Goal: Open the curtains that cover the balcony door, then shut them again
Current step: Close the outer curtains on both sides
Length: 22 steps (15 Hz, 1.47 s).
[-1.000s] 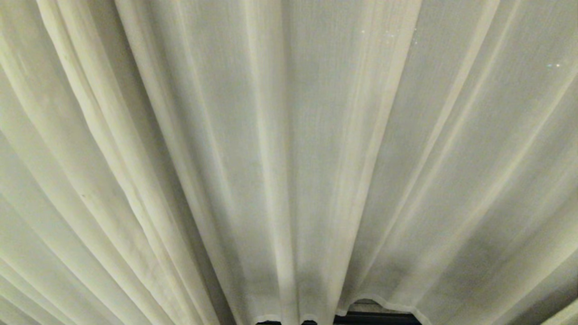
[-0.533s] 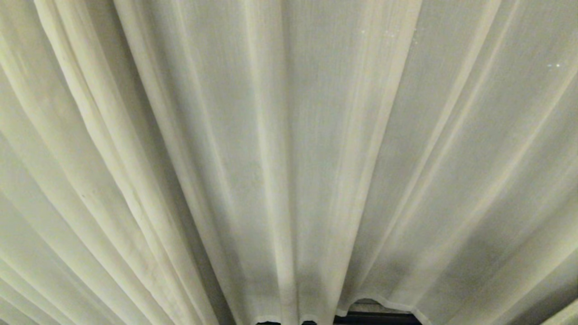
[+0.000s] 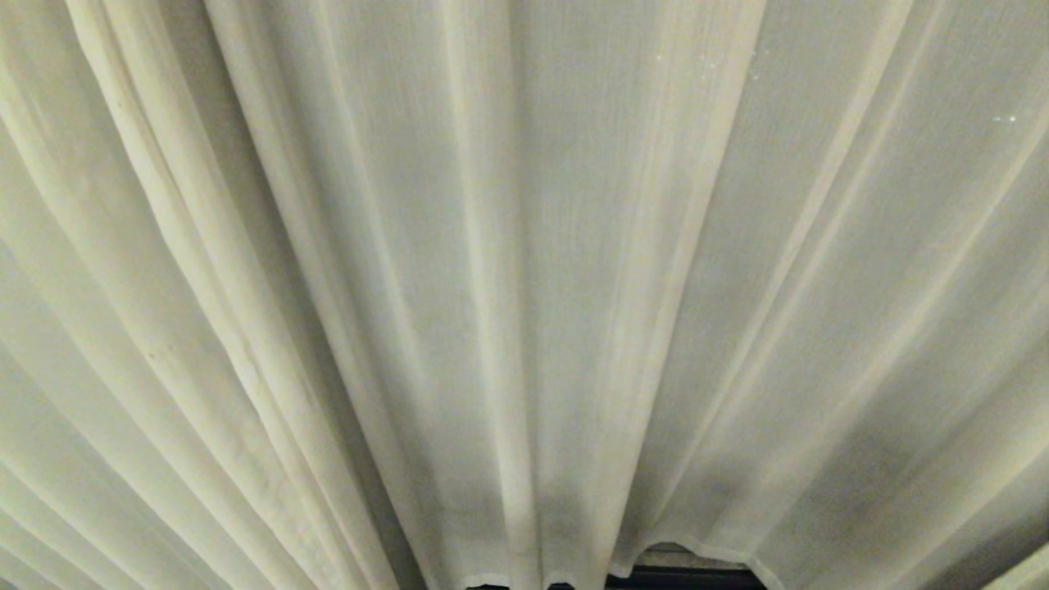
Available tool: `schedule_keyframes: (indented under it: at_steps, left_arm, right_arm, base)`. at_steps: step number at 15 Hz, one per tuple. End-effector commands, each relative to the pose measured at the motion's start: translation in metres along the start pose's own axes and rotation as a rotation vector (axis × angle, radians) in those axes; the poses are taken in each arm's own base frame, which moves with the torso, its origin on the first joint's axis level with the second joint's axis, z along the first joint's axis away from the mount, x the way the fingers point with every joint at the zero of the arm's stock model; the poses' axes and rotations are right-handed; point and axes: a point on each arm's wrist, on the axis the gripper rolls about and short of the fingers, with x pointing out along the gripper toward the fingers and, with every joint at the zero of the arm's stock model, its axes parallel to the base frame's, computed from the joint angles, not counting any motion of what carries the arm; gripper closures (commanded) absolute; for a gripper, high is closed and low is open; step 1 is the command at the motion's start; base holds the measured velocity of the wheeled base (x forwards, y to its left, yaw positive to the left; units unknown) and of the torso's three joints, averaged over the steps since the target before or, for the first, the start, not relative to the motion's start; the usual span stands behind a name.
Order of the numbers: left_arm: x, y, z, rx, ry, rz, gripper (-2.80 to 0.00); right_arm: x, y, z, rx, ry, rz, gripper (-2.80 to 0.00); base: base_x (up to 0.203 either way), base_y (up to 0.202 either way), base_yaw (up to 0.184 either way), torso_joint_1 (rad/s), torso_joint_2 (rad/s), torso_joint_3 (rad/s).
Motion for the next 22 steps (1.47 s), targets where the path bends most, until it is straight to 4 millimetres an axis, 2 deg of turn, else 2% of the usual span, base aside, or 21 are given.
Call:
schedule_keyframes:
  at_steps: [1, 4, 7, 9, 12, 13, 15, 16, 22]
  left_arm:
    - [-0.001, 0.000, 0.003, 0.009, -0.021, -0.001, 0.00]
    - [-0.009, 0.000, 0.033, 0.011, -0.092, -0.028, 0.00]
    - [0.003, 0.001, 0.081, 0.011, -0.049, -0.050, 0.00]
    - [0.028, 0.002, 0.120, 0.011, -0.035, -0.078, 0.00]
    - [0.084, 0.003, 0.184, 0.018, -0.087, -0.105, 0.00]
    - [0.103, 0.003, 0.204, 0.025, -0.125, -0.109, -2.80]
    - [0.125, 0.004, 0.236, 0.039, -0.215, -0.111, -2.80]
    - [0.133, 0.004, 0.246, 0.044, -0.241, -0.113, -2.80]
    - [0.178, 0.005, 0.276, 0.043, -0.262, -0.115, -2.80]
  right_arm:
    - [0.000, 0.000, 0.000, -0.001, 0.002, 0.001, 0.00]
    - [0.000, 0.000, 0.000, -0.001, 0.002, 0.001, 0.00]
    - [0.000, 0.000, 0.000, -0.001, 0.001, 0.001, 0.00]
    - [0.000, 0.000, 0.000, -0.001, 0.002, 0.001, 0.00]
    - [0.000, 0.000, 0.000, -0.001, 0.002, 0.001, 0.00]
    - [0.000, 0.000, 0.000, -0.001, 0.002, 0.001, 0.00]
    - [0.000, 0.000, 0.000, -0.001, 0.002, 0.001, 0.00]
    - [0.000, 0.000, 0.000, -0.001, 0.002, 0.001, 0.00]
    - [0.000, 0.000, 0.000, -0.001, 0.002, 0.001, 0.00]
  base:
    - [0.000, 0.000, 0.000, 0.000, 0.00, 0.000]
    - [0.000, 0.000, 0.000, 0.000, 0.00, 0.000]
    - [0.000, 0.000, 0.000, 0.000, 0.00, 0.000]
    - [0.000, 0.000, 0.000, 0.000, 0.00, 0.000]
    - [0.000, 0.000, 0.000, 0.000, 0.00, 0.000]
    - [0.000, 0.000, 0.000, 0.000, 0.00, 0.000]
    - [0.000, 0.000, 0.000, 0.000, 0.00, 0.000]
    - [0.000, 0.000, 0.000, 0.000, 0.00, 0.000]
    - [0.000, 0.000, 0.000, 0.000, 0.00, 0.000]
